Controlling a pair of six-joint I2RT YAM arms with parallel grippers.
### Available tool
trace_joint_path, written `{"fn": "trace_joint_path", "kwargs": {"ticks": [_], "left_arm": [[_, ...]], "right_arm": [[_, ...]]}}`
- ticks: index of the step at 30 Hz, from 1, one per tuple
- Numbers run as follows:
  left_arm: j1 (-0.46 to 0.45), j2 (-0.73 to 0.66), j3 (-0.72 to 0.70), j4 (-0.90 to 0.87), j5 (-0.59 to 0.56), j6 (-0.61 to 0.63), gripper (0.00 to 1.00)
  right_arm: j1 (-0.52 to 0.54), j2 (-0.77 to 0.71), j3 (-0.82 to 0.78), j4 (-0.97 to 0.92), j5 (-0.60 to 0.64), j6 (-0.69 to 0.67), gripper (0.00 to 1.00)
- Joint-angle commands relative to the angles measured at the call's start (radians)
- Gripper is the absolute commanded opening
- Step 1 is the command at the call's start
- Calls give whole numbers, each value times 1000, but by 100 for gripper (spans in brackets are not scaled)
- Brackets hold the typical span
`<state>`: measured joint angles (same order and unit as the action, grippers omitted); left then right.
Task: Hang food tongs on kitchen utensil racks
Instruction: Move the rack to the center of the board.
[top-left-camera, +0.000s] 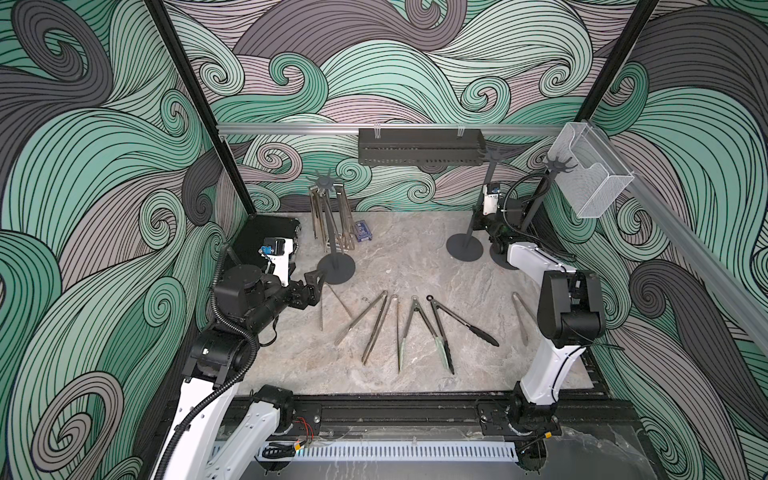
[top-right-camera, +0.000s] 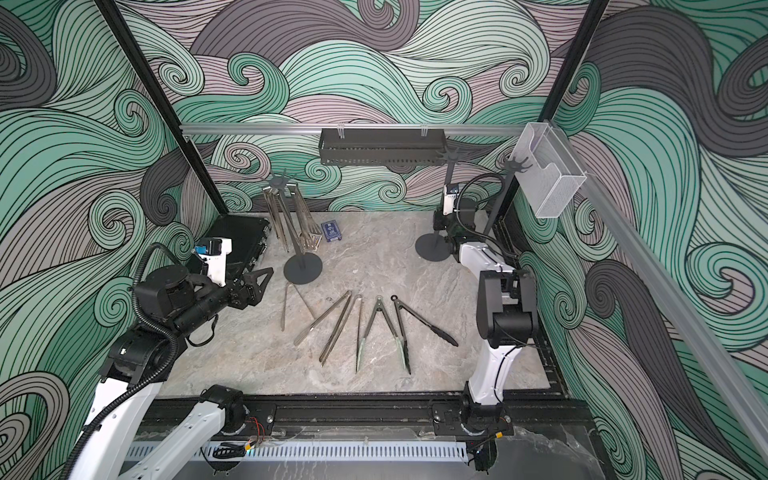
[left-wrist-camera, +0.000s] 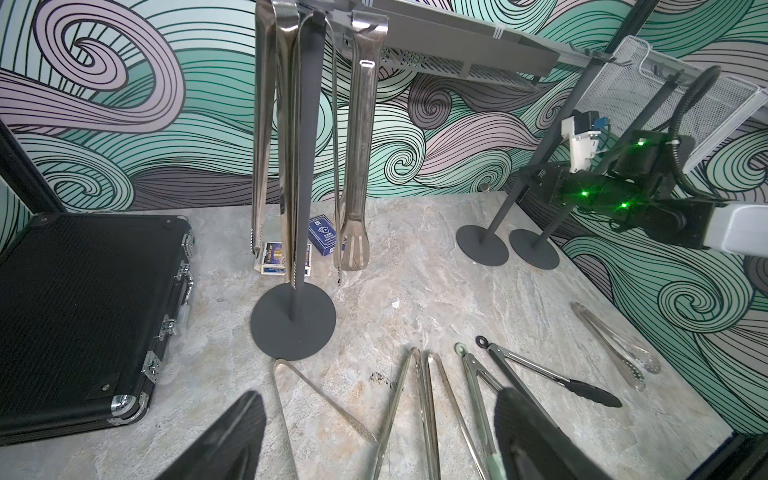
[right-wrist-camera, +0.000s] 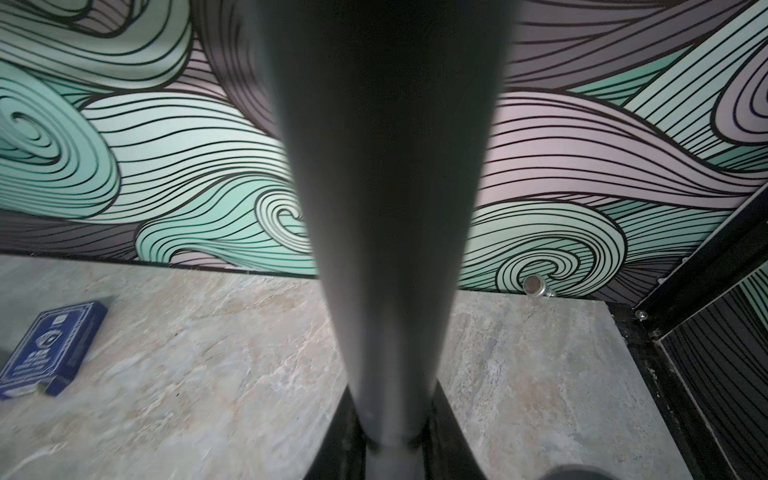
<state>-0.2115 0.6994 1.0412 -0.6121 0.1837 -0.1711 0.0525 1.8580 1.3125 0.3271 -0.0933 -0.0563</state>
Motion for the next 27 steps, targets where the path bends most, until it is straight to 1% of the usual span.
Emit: {"fn": "trace_joint_path", "kwargs": {"ticks": [1,5,10,13,19,27], "left_arm": [[5,13,-17,17,-5,-34,85],[5,-2,-33,25,-1,-45,85],[5,-25,-48,17,-3,-48,85],[5,-34,-57,13,-3,-51,85],[5,-35,-61,3,-9,-46,85],[4,-30,-62,4,-9,-43,85]], "right_arm": [[47,-133,-38,69,-67,-5,0],[134,-220,-101,93,-67,-29,0],[251,-250,-126,144,-45,-35,0],[302,-228,-113,179,-37,-22,0],[365,-155,-66,201,-32,-13,0],[409,-72,-29,215,-31,-22,0]]}}
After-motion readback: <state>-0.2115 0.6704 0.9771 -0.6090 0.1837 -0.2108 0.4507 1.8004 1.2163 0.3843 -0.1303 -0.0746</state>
